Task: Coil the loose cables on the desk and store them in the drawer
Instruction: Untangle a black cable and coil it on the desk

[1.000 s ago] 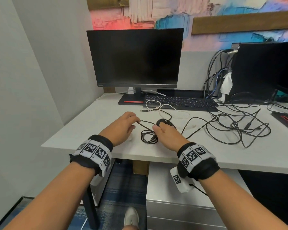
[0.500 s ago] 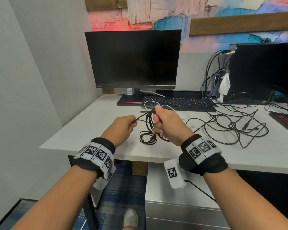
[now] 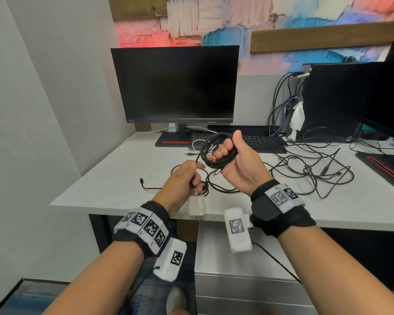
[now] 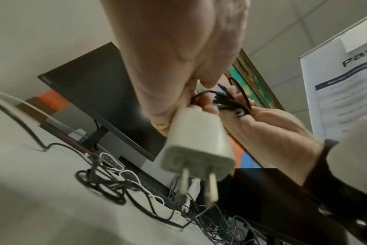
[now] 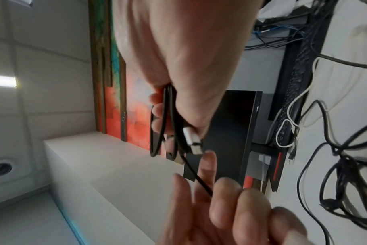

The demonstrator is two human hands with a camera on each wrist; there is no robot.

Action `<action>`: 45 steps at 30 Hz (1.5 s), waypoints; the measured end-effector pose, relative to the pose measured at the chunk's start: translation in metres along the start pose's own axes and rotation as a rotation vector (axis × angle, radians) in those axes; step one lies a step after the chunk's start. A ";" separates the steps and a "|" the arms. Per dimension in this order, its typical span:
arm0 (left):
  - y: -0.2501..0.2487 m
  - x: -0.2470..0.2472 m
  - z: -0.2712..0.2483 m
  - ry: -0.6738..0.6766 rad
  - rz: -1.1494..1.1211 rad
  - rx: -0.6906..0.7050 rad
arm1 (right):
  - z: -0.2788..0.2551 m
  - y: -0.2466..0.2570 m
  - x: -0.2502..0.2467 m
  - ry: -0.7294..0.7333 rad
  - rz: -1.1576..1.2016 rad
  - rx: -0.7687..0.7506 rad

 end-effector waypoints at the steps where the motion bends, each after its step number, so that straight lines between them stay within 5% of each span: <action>1: -0.002 0.004 0.000 0.024 0.007 -0.010 | -0.001 0.001 -0.002 -0.009 0.010 0.002; 11: -0.012 0.019 0.003 0.008 0.121 0.013 | -0.016 0.007 -0.026 -0.019 0.047 0.112; 16: -0.010 0.031 0.000 0.139 0.038 -0.073 | -0.023 0.012 -0.021 0.032 0.107 0.115; 27: -0.005 0.051 0.014 0.039 0.158 -0.019 | -0.036 0.035 -0.059 -0.101 -0.551 0.127; 39: -0.010 0.043 0.019 0.114 0.471 0.009 | -0.044 0.042 -0.083 -0.034 -0.583 0.317; 45: -0.012 0.043 0.017 0.084 0.462 0.015 | -0.039 0.038 -0.096 -0.204 -0.740 0.220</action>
Point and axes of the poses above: each hand's wrist, its own z-axis towards the middle knuckle, its own x-axis out of the palm, y = z × x, the point moved 2 cm from there along z, towards the middle knuckle, and after that the axes turned 2 degrees about z, right-handed, at the moved point
